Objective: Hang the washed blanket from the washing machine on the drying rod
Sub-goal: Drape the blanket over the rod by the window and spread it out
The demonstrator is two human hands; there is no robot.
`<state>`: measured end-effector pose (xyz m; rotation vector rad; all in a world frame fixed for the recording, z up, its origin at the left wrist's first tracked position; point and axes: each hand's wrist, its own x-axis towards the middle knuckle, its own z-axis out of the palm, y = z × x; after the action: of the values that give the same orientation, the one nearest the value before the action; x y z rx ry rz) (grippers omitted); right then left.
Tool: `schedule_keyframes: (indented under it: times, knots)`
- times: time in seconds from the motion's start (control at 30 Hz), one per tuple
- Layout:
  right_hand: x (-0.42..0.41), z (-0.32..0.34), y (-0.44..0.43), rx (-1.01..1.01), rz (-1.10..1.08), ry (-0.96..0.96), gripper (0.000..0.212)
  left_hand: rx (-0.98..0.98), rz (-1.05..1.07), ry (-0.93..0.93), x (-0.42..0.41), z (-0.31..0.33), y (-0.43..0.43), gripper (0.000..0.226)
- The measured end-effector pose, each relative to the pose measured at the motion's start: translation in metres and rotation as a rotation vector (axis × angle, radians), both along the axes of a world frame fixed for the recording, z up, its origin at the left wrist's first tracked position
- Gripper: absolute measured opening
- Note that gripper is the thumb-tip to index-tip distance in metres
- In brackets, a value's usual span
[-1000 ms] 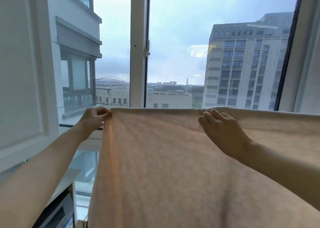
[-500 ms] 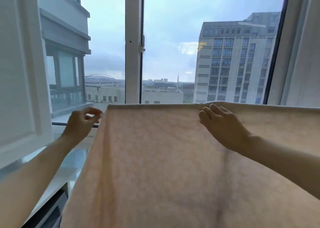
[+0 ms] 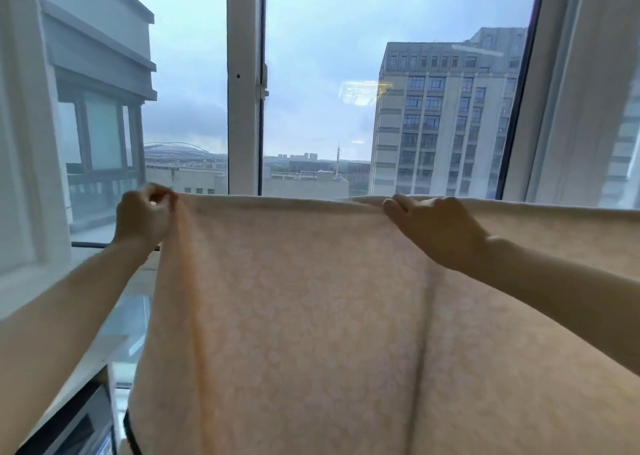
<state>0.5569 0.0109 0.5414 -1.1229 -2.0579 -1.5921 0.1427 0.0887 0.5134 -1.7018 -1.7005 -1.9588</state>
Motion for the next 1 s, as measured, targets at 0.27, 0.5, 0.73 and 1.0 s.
schedule_keyframes:
  times: [0.27,0.5,0.73,1.0]
  knots:
    - [-0.005,0.021,-0.023,0.096,0.077,0.116,0.037,0.018,0.034,-0.023,0.005,0.024,0.012,0.023]
    - [0.006,-0.018,-0.003,-0.019,0.155,0.069,0.023,-0.119,-0.117,-0.004,0.0,-0.012,0.011,0.019]
    - [-0.029,0.016,0.012,-0.022,0.145,0.125,0.02,-0.079,-0.119,0.101,0.002,-0.017,0.001,0.016]
    - [-0.081,0.02,0.033,-0.359,0.297,0.49,0.012,-0.062,-0.221,0.017,0.002,-0.035,-0.02,0.017]
